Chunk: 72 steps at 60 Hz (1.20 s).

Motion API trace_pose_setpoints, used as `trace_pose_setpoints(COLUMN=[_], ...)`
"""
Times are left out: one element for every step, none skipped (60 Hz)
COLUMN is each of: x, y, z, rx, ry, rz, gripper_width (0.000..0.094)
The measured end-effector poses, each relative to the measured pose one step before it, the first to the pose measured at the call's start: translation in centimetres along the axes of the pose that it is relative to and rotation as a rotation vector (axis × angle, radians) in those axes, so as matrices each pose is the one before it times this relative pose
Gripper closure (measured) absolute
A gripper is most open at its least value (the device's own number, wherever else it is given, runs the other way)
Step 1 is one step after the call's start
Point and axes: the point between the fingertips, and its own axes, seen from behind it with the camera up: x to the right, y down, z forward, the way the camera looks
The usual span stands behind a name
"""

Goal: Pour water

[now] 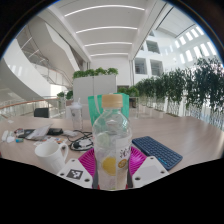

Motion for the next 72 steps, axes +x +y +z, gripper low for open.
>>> trace_pose_setpoints(x=[-0.072,-0.063,-0.040,-0.056,-0.084,0.632,0.048,-0.082,-0.140,-0.084,-0.834,0.757,0.032,0.054,-0.010,-0.056,-0.003,0.000,-0.007,-0.026,0.073,0.040,0.026,0.069,0.017,0.012,-0.282,-0.051,-0.209,0.470,0.061,0.089,0.110,0.215,-0.814,0.533,-0.120,-0.110,-0.111,-0.081,-0.035,-0.020,-0.681,0.251,-0.057,-0.028,-0.160,-0.285,-0.366,-0.547,-0.448,-0.314,-0.348,-0.334,-0.329,-0.321,-0.319,-0.683,-0.199,-0.370,-0.396,-0.420,-0.478,-0.664,-0.530,-0.534,-0.412,-0.354,-0.341,-0.336,-0.460,-0.138], y=[0.511,0.424,0.269,0.244,-0.364,-0.083,0.107,0.131,-0.296,0.115,-0.393,0.319,-0.019,-0.056,-0.005,-0.217,-0.058,0.011,0.005,0.015,0.169,0.103,-0.022,0.068,0.023,0.092,-0.232,0.112,0.035,0.121,0.288,0.500,0.559,0.588,0.560,0.010,-0.017,-0.117,-0.155,-0.099,-0.033,0.009,0.231,0.089,0.060,0.014,0.012,-0.047,-0.055,-0.170,-0.009,0.075,-0.071,-0.091,-0.116,-0.192,-0.211,-0.689,-0.034,-0.152,-0.152,-0.173,-0.178,-0.503,-0.125,-0.204,-0.169,-0.176,-0.169,-0.196,-0.402,-0.206], z=[0.069,0.061,0.028,-0.028,0.398,-0.829,0.052,-0.002,0.072,-0.022,1.138,-1.205,0.018,0.017,0.013,0.391,0.081,0.051,0.057,0.031,-0.417,-0.048,-0.042,-0.142,-0.110,-0.069,0.732,0.023,0.234,-0.835,-0.145,-0.198,-0.255,-0.425,0.993,-1.349,-0.460,-0.581,-0.672,-0.717,-0.814,-0.843,0.637,-1.480,-0.903,-1.019,-0.990,-0.996,-1.027,-0.436,-1.061,-1.188,-1.143,-1.083,-1.086,-1.148,-1.127,-0.636,-1.337,-1.039,-1.053,-1.063,-1.050,-0.783,-1.180,-0.949,-0.927,-0.899,-0.869,-0.824,-0.912,-0.705], rx=[-0.00625,-0.00572,-0.00443,-0.00349,0.02348,0.01472,0.00141,-0.00084,0.01314,-0.00230,0.00621,-0.00170,0.00105,0.00208,0.00040,0.00331,0.00243,0.00032,0.00039,-0.00053,-0.00183,-0.00386,-0.00010,-0.00414,-0.00389,-0.00472,-0.00519,-0.00738,-0.00959,-0.01123,-0.01769,-0.02817,-0.03304,-0.03522,-0.02477,-0.02093,-0.01054,-0.00478,-0.00346,-0.00444,-0.00679,-0.00763,-0.00739,-0.00866,-0.00814,-0.00858,-0.00709,-0.00534,-0.00396,-0.00418,-0.00437,-0.00378,-0.00310,-0.00111,-0.00041,0.00157,0.00326,0.00220,0.00398,0.00145,0.00013,-0.00006,0.00155,0.00266,0.00525,0.00444,0.00335,0.00275,0.00338,0.00483,0.00544,0.00743], ry=[-0.00707,-0.00561,-0.00409,-0.00432,-0.00751,-0.00503,-0.00131,-0.00445,-0.00664,-0.00384,-0.00031,-0.00267,0.00036,0.00146,0.00047,0.00010,0.00045,0.00115,0.00182,0.00183,0.00047,0.00210,0.00071,-0.00004,0.00041,-0.00082,-0.00020,-0.00138,-0.00180,-0.00439,-0.00350,-0.00251,0.00025,0.00142,0.00064,-0.00360,-0.00436,-0.00422,-0.00463,-0.00149,0.00072,0.00305,0.00621,0.00751,0.00915,0.00794,0.00517,0.00207,-0.00095,-0.00241,-0.00192,-0.00029,0.00145,0.00289,0.00462,0.00560,0.00678,0.00731,0.00493,0.00500,0.00443,0.00316,0.00036,-0.00234,-0.00588,-0.00222,0.00203,0.00230,0.00267,0.00403,0.00718,0.00677], rz=[0.0062,0.0038,0.0011,0.0000,0.0006,-0.0046,-0.0064,-0.0071,-0.0082,-0.0106,-0.0073,-0.0018,0.0013,0.0011,-0.0012,-0.0027,-0.0024,-0.0010,0.0006,0.0010,0.0005,0.0001,-0.0008,-0.0011,-0.0002,0.0005,0.0003,-0.0014,-0.0038,-0.0072,-0.0101,-0.0118,-0.0121,-0.0074,0.0019,0.0017,0.0068,0.0077,0.0076,0.0069,0.0047,0.0016,0.0006,-0.0046,-0.0037,-0.0035,-0.0031,-0.0029,-0.0025,-0.0013,-0.0012,0.0004,0.0001,-0.0002,-0.0013,-0.0020,-0.0013,0.0002,0.0006,0.0019,0.0038,0.0054,0.0062,0.0065,0.0071,0.0066,0.0064,0.0052,0.0040,0.0018,-0.0006,-0.0006], gripper_width=[0.0544,0.0538,0.0543,0.0540,0.0540,0.0535,0.0528,0.0526,0.0527,0.0526,0.0527,0.0527,0.0527,0.0526,0.0526,0.0526,0.0526,0.0527,0.0526,0.0526,0.0519,0.0512,0.0505,0.0481,0.0468,0.0457,0.0439,0.0425,0.0405,0.0386,0.0366,0.0341,0.0307,0.0269,0.0234,0.0203,0.0183,0.0170,0.0163,0.0161,0.0162,0.0163,0.0163,0.0162,0.0162,0.0160,0.0159,0.0158,0.0158,0.0158,0.0158,0.0159,0.0158,0.0159,0.0163,0.0164,0.0169,0.0169,0.0170,0.0170,0.0171,0.0169,0.0169,0.0169,0.0169,0.0168,0.0165,0.0167,0.0174,0.0167,0.0165,0.0167])
